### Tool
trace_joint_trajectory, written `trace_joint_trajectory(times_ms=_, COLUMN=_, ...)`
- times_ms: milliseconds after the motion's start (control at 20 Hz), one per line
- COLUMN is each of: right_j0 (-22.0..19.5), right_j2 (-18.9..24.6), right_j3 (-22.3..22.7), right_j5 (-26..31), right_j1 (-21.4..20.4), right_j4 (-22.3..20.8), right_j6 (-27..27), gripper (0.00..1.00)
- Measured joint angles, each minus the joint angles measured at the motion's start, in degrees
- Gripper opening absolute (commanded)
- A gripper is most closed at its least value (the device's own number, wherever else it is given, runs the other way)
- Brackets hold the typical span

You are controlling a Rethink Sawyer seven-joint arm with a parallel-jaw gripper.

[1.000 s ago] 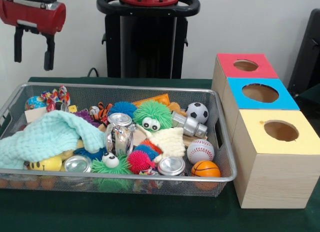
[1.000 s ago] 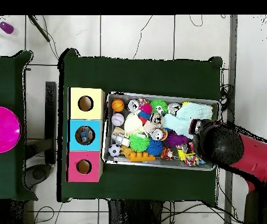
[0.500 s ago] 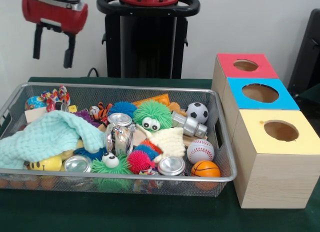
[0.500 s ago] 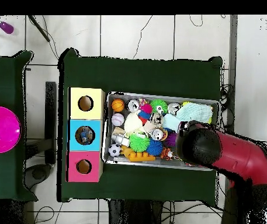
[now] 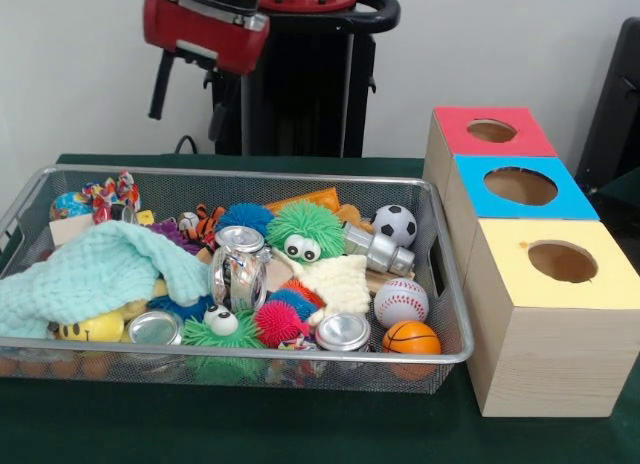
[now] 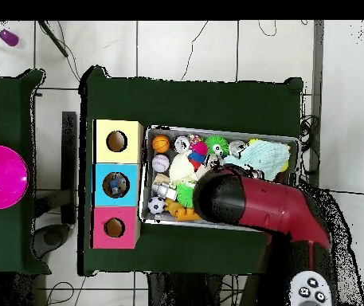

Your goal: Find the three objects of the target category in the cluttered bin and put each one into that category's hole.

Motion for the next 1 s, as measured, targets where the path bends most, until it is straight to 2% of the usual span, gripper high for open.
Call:
trace_joint_trajectory(times_ms=50, right_j0=0.28, right_j2=-0.18, right_j3=0.05, right_j5=-0.65, right_j1=0.19, right_j4=0.49, right_j6=0.82, gripper=1.00)
trace_joint_trajectory(times_ms=100, right_j0=0.59, right_j2=-0.45, right_j3=0.33, right_j5=-3.70, right_j1=0.68, right_j4=2.22, right_j6=3.62, gripper=1.00)
trace_joint_trajectory(times_ms=250, right_j0=0.36, right_j2=-0.50, right_j3=0.67, right_j5=-7.69, right_j1=0.97, right_j4=3.65, right_j6=6.18, gripper=1.00)
trace_joint_trajectory(times_ms=350, right_j0=0.09, right_j2=-0.85, right_j3=0.74, right_j5=-13.03, right_j1=1.38, right_j4=4.92, right_j6=8.80, gripper=1.00)
trace_joint_trajectory(times_ms=550, right_j0=0.15, right_j2=-1.81, right_j3=0.75, right_j5=-18.20, right_j1=2.14, right_j4=6.00, right_j6=10.82, gripper=1.00)
trace_joint_trajectory(times_ms=800, right_j0=1.96, right_j2=-5.05, right_j3=0.71, right_j5=-20.04, right_j1=3.88, right_j4=8.67, right_j6=11.90, gripper=1.00)
trace_joint_trajectory(times_ms=900, right_j0=3.74, right_j2=-7.30, right_j3=0.67, right_j5=-20.03, right_j1=5.13, right_j4=10.74, right_j6=12.69, gripper=1.00)
trace_joint_trajectory(times_ms=1000, right_j0=6.93, right_j2=-10.79, right_j3=0.66, right_j5=-20.03, right_j1=7.22, right_j4=14.65, right_j6=14.38, gripper=1.00)
